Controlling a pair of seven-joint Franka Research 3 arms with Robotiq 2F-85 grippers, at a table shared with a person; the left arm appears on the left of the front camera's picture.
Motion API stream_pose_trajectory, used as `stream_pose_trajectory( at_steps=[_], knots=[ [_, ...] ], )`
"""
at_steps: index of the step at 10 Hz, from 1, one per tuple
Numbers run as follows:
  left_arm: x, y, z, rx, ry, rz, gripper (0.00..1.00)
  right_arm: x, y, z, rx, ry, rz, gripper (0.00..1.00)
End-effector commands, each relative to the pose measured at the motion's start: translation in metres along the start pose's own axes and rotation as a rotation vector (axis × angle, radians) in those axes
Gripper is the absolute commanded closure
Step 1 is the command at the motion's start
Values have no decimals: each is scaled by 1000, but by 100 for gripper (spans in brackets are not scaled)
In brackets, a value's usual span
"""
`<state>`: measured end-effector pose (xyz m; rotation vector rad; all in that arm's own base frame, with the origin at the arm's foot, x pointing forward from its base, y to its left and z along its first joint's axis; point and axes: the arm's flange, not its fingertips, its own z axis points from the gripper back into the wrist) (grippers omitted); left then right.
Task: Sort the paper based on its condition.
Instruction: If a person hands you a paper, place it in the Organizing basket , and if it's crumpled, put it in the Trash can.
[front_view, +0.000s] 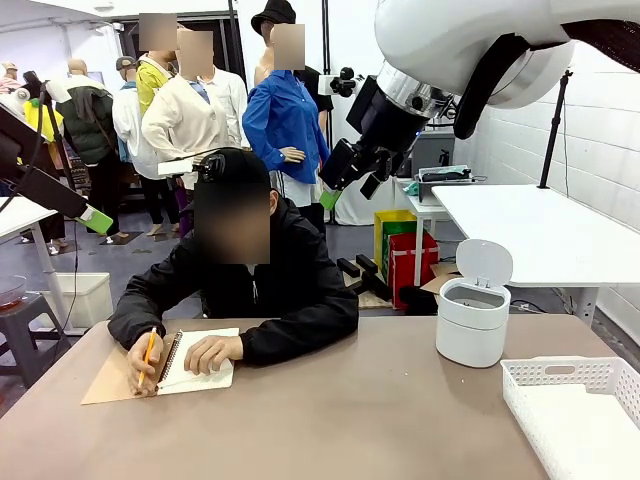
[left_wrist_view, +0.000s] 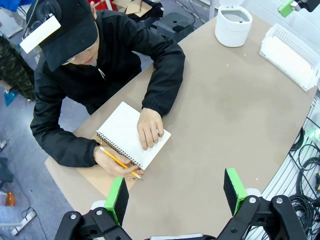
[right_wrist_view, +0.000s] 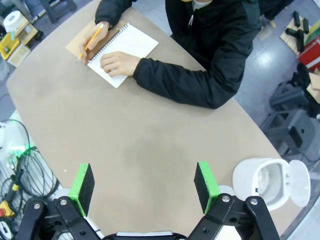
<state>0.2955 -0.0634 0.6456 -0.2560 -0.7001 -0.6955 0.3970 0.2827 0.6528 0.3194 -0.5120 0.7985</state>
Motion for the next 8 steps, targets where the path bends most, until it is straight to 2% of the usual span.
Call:
stream_pose_trajectory(
  at_steps=[1,8],
  knots=[
    [0,1,1,0,-4,5,0,0,0,0,-4,2,0,0],
    [0,1,1,0,-4,5,0,0,0,0,-4,2,0,0]
  ],
)
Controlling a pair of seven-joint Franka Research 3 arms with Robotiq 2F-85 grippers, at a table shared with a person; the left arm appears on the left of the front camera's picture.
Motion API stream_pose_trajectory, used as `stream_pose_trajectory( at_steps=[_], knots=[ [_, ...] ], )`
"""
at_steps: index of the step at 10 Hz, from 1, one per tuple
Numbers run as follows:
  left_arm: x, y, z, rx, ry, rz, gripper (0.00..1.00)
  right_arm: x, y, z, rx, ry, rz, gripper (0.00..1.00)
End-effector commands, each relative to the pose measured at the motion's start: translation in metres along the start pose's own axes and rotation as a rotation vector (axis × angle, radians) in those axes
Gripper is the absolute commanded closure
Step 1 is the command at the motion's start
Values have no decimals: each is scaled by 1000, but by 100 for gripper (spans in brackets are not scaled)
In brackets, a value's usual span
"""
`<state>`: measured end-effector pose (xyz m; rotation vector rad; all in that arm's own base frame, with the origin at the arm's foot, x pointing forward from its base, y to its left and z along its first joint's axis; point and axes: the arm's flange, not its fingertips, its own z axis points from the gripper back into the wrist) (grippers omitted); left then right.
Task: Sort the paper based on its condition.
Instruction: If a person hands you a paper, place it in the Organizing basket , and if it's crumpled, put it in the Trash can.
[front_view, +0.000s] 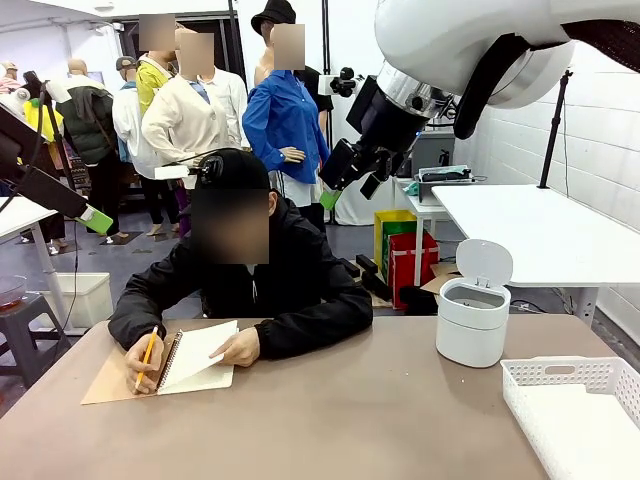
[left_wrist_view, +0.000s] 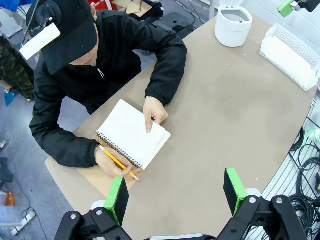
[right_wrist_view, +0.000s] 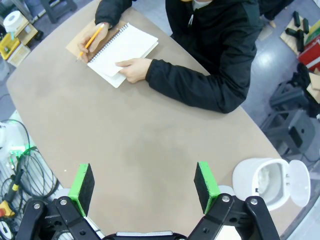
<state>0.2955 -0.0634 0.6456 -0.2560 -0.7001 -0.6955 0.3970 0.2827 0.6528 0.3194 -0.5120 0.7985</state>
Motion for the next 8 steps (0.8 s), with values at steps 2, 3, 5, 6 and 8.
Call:
stream_pose_trajectory(
  at_steps=[2,3,5,6,8],
  knots=[
    [0,1,1,0,-4,5,0,0,0,0,-4,2,0,0],
    [0,1,1,0,-4,5,0,0,0,0,-4,2,0,0],
    [0,1,1,0,-4,5,0,0,0,0,-4,2,0,0],
    [0,1,1,0,-4,5,0,0,0,0,-4,2,0,0],
    [0,1,1,0,-4,5,0,0,0,0,-4,2,0,0]
  ],
)
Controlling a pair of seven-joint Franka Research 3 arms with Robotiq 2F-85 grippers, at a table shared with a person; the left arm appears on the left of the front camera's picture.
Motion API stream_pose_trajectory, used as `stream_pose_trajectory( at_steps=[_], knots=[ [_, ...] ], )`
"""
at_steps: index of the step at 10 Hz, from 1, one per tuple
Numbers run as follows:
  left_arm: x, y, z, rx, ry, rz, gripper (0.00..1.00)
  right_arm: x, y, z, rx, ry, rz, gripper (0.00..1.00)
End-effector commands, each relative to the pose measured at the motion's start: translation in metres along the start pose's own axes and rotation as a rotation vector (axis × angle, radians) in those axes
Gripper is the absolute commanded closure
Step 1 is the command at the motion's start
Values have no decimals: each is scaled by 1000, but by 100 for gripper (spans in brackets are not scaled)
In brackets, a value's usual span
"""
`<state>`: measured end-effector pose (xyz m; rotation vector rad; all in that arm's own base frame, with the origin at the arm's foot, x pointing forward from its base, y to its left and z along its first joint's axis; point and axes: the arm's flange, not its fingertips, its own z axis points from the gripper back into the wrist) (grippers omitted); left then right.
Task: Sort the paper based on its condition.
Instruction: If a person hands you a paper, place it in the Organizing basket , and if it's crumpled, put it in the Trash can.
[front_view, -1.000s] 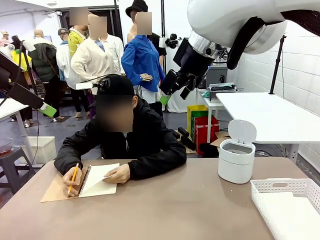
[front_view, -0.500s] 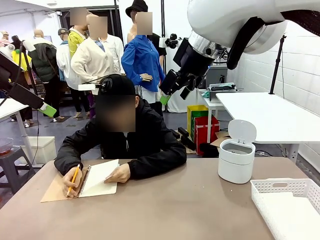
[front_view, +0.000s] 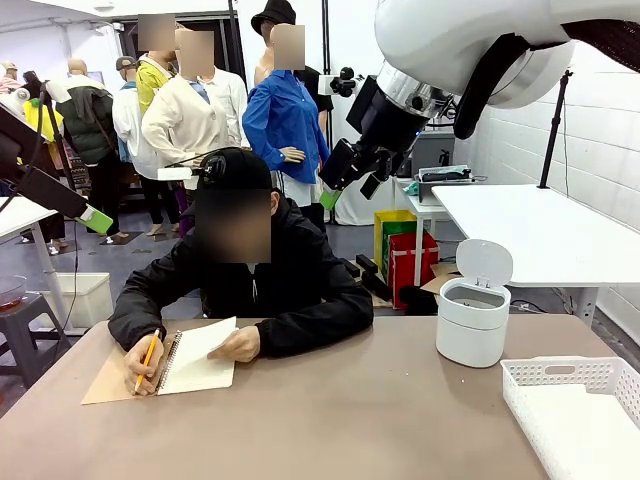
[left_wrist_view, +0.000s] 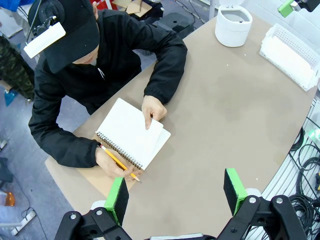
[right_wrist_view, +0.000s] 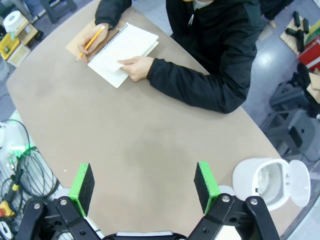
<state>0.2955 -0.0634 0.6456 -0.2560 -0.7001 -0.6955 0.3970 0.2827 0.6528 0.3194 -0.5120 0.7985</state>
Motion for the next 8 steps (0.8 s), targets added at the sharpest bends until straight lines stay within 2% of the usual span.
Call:
stream_pose_trajectory(
  at_steps=[1,8],
  knots=[
    [0,1,1,0,-4,5,0,0,0,0,-4,2,0,0],
    [0,1,1,0,-4,5,0,0,0,0,-4,2,0,0]
  ],
)
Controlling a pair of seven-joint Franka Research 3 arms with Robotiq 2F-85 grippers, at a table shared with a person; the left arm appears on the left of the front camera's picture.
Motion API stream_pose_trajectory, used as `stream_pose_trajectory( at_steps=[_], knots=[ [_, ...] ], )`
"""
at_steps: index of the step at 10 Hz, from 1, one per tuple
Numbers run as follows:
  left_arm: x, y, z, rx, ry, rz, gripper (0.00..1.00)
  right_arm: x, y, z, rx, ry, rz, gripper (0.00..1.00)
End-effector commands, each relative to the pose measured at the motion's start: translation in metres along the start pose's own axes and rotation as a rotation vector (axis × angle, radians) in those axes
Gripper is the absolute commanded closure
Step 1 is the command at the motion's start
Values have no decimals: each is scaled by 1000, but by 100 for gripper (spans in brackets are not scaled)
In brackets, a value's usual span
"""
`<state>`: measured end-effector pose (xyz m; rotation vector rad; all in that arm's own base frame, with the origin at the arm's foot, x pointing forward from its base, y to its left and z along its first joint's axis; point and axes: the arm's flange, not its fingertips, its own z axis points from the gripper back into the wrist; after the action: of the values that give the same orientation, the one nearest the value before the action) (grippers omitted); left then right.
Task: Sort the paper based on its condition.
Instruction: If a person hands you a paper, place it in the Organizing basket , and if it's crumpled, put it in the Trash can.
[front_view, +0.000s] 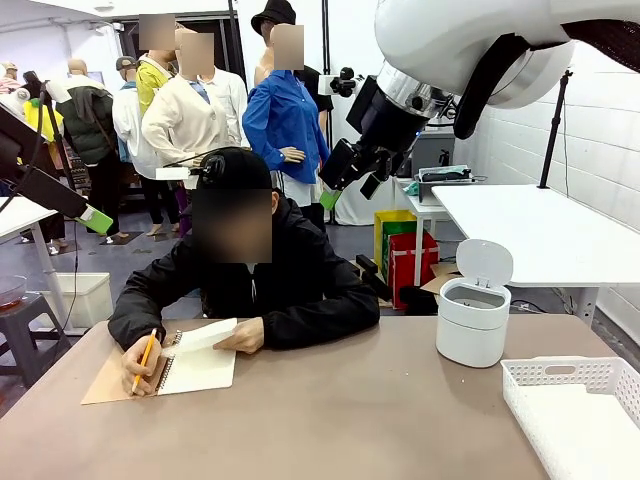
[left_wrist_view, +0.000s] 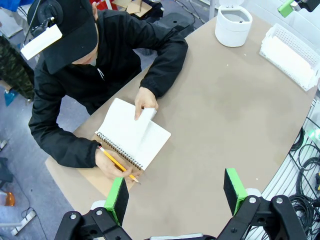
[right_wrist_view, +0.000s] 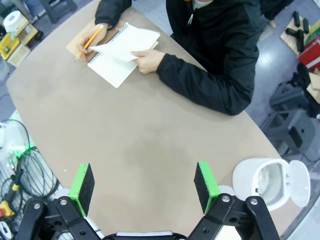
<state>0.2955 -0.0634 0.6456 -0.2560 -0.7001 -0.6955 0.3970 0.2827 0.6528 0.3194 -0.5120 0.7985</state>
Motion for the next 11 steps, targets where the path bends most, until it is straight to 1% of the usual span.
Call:
stream_pose_trajectory(
  at_steps=[1,11],
  knots=[
    [0,1,1,0,-4,5,0,0,0,0,-4,2,0,0],
    [0,1,1,0,-4,5,0,0,0,0,-4,2,0,0]
  ],
)
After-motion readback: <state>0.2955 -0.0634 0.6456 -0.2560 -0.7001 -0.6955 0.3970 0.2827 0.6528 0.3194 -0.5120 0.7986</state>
